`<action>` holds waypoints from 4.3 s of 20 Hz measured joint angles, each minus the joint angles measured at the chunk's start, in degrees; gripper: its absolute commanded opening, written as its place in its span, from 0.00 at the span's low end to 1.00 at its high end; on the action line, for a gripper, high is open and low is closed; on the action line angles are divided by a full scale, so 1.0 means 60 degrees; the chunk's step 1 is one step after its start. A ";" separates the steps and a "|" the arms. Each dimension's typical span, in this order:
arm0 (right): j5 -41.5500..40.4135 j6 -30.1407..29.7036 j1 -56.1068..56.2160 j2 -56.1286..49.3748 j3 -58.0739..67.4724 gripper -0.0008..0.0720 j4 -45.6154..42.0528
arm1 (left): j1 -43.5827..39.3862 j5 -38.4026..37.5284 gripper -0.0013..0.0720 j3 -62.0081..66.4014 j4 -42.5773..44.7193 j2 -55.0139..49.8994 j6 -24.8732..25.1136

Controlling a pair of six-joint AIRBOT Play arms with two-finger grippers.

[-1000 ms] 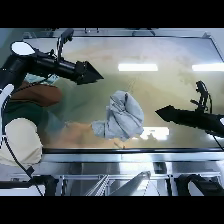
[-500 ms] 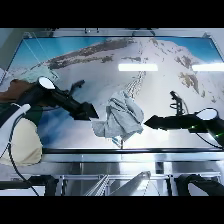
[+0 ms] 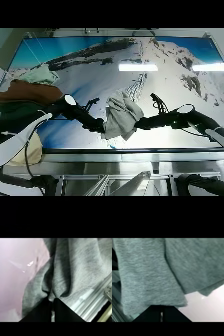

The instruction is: Fold the shirts.

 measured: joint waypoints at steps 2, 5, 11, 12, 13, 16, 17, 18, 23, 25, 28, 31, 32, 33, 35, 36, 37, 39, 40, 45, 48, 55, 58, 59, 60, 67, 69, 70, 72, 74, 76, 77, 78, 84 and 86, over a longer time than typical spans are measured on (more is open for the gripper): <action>0.0313 -0.0080 -0.0288 0.0390 0.0171 0.03 0.0022 | -0.0197 -0.0324 0.03 0.0612 0.0248 -0.0182 0.0018; 0.0969 -0.0127 -0.1304 0.1494 0.0342 0.03 0.0011 | -0.0131 -0.1093 0.03 0.1552 0.0175 0.0273 -0.0033; 0.2244 0.0091 -0.5023 0.4936 0.1377 0.03 0.0368 | 0.1118 -0.2426 0.04 0.3428 -0.0025 0.3107 -0.0546; 0.2320 0.0138 -0.5632 0.5479 0.1752 0.03 0.0754 | 0.1392 -0.2568 0.04 0.3799 -0.0022 0.3719 -0.0594; 0.2404 0.0157 -0.6084 0.5890 0.2153 0.03 0.1228 | 0.1657 -0.2616 0.05 0.4193 -0.0025 0.4331 -0.0616; 0.2524 0.0000 -0.6878 0.6674 0.3665 0.03 0.3289 | 0.2346 -0.2747 0.05 0.5340 -0.0087 0.5905 -0.0659; 0.2528 -0.0062 -0.7002 0.6798 0.4182 0.03 0.3840 | 0.2554 -0.2750 0.05 0.5697 -0.0080 0.6339 -0.0663; 0.2532 -0.0135 -0.7100 0.6910 0.4739 0.03 0.4291 | 0.2765 -0.2769 0.05 0.6043 -0.0055 0.6768 -0.0688; 0.2616 -0.0164 -0.7286 0.7326 0.6360 0.03 0.5195 | 0.3435 -0.2590 0.05 0.7275 0.0069 0.8014 -0.0576; 0.2608 -0.0076 -0.7286 0.7369 0.6495 0.03 0.4943 | 0.3501 -0.2382 0.05 0.7650 0.0084 0.7927 -0.0390; 0.2623 0.0160 -0.6991 0.7136 0.6127 0.03 0.4193 | 0.3242 -0.2320 0.05 0.7697 0.0084 0.6983 -0.0251; 0.2233 0.0299 -0.5989 0.6379 0.5085 0.03 0.3122 | 0.2878 -0.2240 0.05 0.7118 0.0095 0.5486 0.0051; 0.1905 0.0302 -0.5519 0.5967 0.4743 0.03 0.2728 | 0.2820 -0.2106 0.05 0.6910 0.0106 0.4947 0.0157; 0.1494 0.0306 -0.4998 0.5406 0.4466 0.03 0.2291 | 0.2794 -0.1923 0.05 0.6728 0.0160 0.4350 0.0270; 0.0663 0.0299 -0.4156 0.4160 0.4288 0.04 0.1676 | 0.2820 -0.1475 0.05 0.6623 0.0153 0.3173 0.0437; 0.0299 0.0295 -0.3796 0.3384 0.4415 0.24 0.1483 | 0.2871 -0.1271 0.32 0.6721 0.0157 0.2652 0.0499; -0.0022 0.0266 -0.3581 0.2736 0.4641 0.46 0.1315 | 0.2969 -0.1111 0.64 0.6951 0.0299 0.2109 0.0521; -0.0168 0.0233 -0.3395 0.1647 0.5231 0.48 0.1060 | 0.3257 -0.1198 0.99 0.7592 0.0262 0.1271 0.0535; 0.0066 0.0237 -0.3391 0.1297 0.5475 0.48 0.0892 | 0.3428 -0.1443 0.99 0.7916 0.0178 0.0987 0.0459; 0.1377 0.1486 -0.3785 0.0543 0.5482 0.71 -0.1818 | 0.4601 -0.3322 0.99 0.7712 0.0120 0.0448 -0.0590; 0.1537 0.1923 -0.3854 0.0372 0.4240 0.76 -0.2994 | 0.4852 -0.3748 0.99 0.5111 0.0193 0.1009 -0.0765; 0.0903 0.1293 -0.2980 -0.0965 0.2663 0.69 -0.2357 | 0.3909 -0.2251 0.96 -0.1450 0.0321 0.2601 -0.0350; 0.0514 0.1118 -0.2269 -0.1752 0.2739 0.64 -0.1985 | 0.2900 -0.1475 0.96 -0.2714 0.0280 0.2794 -0.0368; 0.0455 0.1096 -0.2040 -0.2004 0.2830 0.64 -0.1887 | 0.2514 -0.1209 0.96 -0.2954 0.0299 0.2823 -0.0426; 0.0423 0.1089 -0.1832 -0.2255 0.2947 0.64 -0.1825 | 0.2124 -0.1016 0.96 -0.3126 0.0288 0.2849 -0.0437; 0.0335 0.1304 -0.1494 -0.3209 0.3778 0.03 -0.1698 | 0.1388 0.0240 0.02 -0.2707 0.0492 0.2892 -0.0586; 0.0521 0.1304 -0.1708 -0.3151 0.3894 0.03 -0.1800 | 0.1759 0.0379 0.02 -0.2055 0.0787 0.2896 -0.0612; 0.0710 0.1308 -0.1861 -0.3049 0.3920 0.03 -0.1967 | 0.2036 0.0379 0.02 -0.1581 0.0984 0.2885 -0.0616; 0.1129 0.1428 -0.2193 -0.2670 0.3759 0.03 -0.2320 | 0.2648 0.0350 0.02 -0.0404 0.1453 0.2685 -0.0659; 0.1384 0.1596 -0.2455 -0.2044 0.3144 0.03 -0.2557 | 0.3166 0.0153 0.02 0.1035 0.1840 0.2226 -0.0685; 0.1501 0.1854 -0.2499 -0.1082 0.1923 0.03 -0.2514 | 0.3508 -0.0160 0.04 0.2761 0.2237 0.1508 -0.0674; 0.1512 0.2047 -0.2408 -0.0543 0.1177 0.03 -0.2331 | 0.3592 -0.0368 0.04 0.3639 0.2455 0.1096 -0.0637; 0.1432 0.2193 -0.2197 0.0080 0.0317 0.03 -0.2014 | 0.3632 -0.0601 0.04 0.4404 0.2663 0.0710 -0.0608; -0.0095 0.2801 -0.0255 0.3009 -0.2965 0.65 0.0022 | 0.3534 -0.2346 0.42 0.7807 0.3271 -0.1457 -0.0699; -0.0510 0.2805 -0.0437 0.3504 -0.2878 0.65 -0.0076 | 0.3588 -0.3180 0.42 0.8462 0.3279 -0.1741 -0.1053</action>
